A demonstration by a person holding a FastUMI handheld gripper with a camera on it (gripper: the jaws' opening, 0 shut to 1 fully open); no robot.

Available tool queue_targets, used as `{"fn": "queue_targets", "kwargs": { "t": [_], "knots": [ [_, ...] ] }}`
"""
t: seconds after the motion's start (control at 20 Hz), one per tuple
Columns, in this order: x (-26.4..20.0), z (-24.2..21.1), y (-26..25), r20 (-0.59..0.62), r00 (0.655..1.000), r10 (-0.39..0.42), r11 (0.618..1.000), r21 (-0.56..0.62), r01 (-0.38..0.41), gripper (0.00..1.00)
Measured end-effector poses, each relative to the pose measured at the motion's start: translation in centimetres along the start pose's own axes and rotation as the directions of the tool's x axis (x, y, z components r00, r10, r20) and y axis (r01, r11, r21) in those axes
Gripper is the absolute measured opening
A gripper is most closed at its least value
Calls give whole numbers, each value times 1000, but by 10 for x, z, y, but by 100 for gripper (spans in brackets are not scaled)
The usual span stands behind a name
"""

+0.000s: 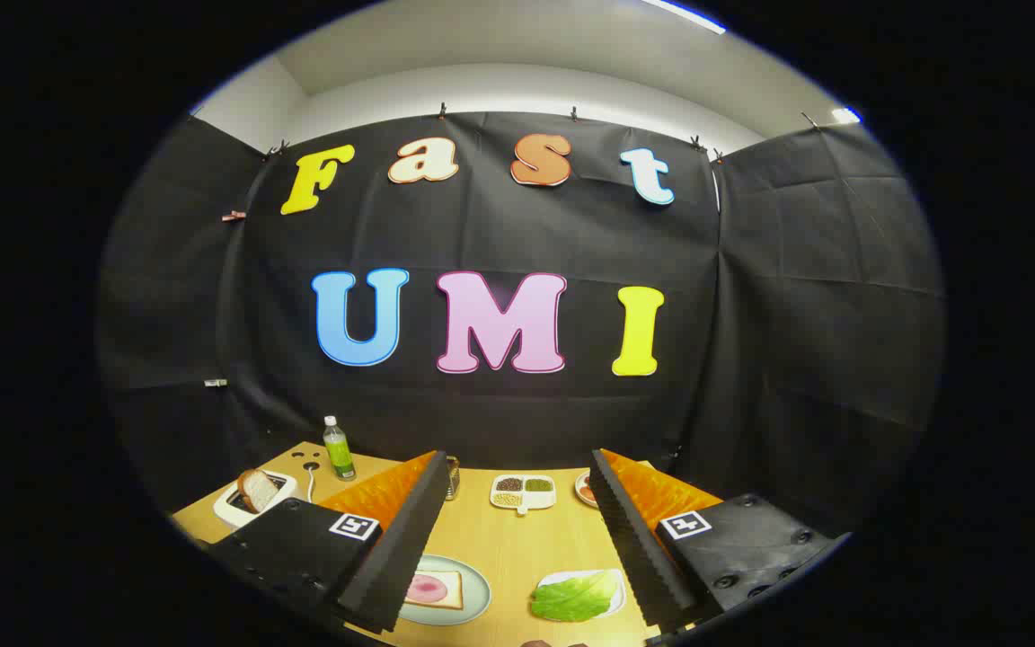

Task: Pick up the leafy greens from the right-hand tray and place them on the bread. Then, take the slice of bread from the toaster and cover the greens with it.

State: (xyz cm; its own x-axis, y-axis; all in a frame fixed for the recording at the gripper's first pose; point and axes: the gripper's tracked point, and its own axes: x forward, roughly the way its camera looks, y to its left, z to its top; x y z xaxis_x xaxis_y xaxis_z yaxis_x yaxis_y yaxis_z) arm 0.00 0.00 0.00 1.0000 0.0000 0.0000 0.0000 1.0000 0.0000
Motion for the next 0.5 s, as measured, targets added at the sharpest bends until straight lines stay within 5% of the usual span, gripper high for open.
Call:
{"fn": "queue_targets", "kwargs": {
  "t": [0.5],
  "knots": [
    [14, -23, -24, -40, 999, 16, 1000, -2, -16, 97]
  ]
}}
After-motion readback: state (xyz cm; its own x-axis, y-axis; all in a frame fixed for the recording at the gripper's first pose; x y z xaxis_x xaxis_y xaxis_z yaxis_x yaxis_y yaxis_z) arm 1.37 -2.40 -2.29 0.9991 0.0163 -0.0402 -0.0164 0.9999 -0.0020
